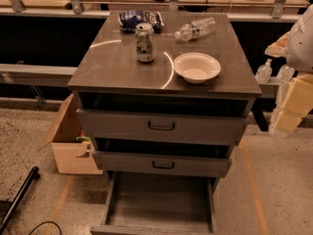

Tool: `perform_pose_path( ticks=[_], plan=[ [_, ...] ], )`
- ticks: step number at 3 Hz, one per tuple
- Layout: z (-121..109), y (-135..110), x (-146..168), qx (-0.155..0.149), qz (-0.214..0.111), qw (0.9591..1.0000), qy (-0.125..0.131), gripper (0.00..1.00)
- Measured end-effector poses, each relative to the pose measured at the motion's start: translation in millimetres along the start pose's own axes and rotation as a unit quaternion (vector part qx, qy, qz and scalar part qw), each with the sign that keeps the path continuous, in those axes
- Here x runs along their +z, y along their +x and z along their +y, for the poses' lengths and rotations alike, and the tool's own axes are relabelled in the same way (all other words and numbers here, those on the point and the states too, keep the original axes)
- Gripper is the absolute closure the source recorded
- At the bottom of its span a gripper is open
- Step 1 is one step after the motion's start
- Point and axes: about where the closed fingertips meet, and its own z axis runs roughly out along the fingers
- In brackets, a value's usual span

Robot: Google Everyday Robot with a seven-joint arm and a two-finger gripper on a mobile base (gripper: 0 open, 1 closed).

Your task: Place 7up can into bottom drawer

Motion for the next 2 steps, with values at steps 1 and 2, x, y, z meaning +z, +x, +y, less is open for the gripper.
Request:
perform_pose_path(
  ticks=[1, 2],
  plan=[
    [0.0, 0.0, 0.0, 0.0, 0.0, 1.0, 0.0, 0.0],
    [-15.8, -6.2, 4.8, 0.015, -0.037, 0.9992, 0.004, 0.0]
  ],
)
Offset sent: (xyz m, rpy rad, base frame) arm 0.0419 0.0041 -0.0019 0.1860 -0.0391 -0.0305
